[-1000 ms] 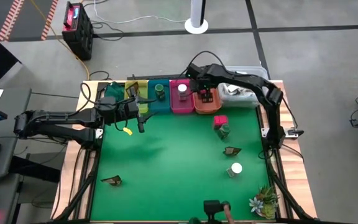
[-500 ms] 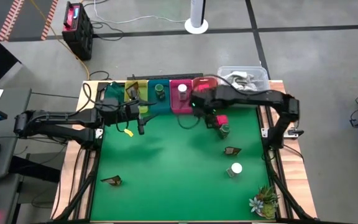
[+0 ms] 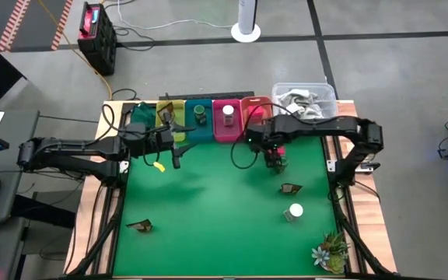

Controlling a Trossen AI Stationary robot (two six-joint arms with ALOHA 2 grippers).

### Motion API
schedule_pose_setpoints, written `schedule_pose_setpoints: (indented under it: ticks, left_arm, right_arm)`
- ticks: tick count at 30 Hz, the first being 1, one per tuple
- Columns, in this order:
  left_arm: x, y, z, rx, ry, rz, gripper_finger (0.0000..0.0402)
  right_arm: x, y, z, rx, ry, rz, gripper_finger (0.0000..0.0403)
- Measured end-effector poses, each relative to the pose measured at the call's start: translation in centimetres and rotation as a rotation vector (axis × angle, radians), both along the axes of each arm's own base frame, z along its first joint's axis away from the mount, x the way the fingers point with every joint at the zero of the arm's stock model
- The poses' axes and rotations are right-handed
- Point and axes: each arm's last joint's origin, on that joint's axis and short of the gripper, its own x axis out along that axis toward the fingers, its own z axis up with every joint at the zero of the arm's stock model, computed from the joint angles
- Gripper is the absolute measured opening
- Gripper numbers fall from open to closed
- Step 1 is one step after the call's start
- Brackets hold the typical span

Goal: Sort spices by type
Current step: Put the red spice can into the orange bin

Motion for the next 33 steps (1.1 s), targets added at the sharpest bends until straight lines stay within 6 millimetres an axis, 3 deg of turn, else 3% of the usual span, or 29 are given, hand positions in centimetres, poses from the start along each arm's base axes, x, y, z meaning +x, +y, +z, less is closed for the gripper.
schedule_pose_setpoints:
  ticks: [5, 16, 23, 33]
  left_arm:
    - [0.0, 0.0, 0.0, 0.023, 0.008, -0.001, 0.021]
    - [0.0, 0.0, 0.0, 0.03, 0.011, -0.001, 0.021]
    - [0.0, 0.0, 0.0, 0.03, 0.011, -0.001, 0.021]
    - [0.0, 0.0, -0.1, 0.029, 0.017, 0.0, 0.021]
  right_arm:
    - [0.8, -0.4, -2.0, 0.043, 0.11, -0.01, 0.0341]
    - [0.8, -0.9, -3.1, 0.063, 0.207, -0.04, 0.0335]
    - [0.7, -1.2, -3.2, 0.065, 0.213, -0.053, 0.0303]
    - [1.5, -1.3, -6.1, 0.034, 0.34, -0.018, 0.026]
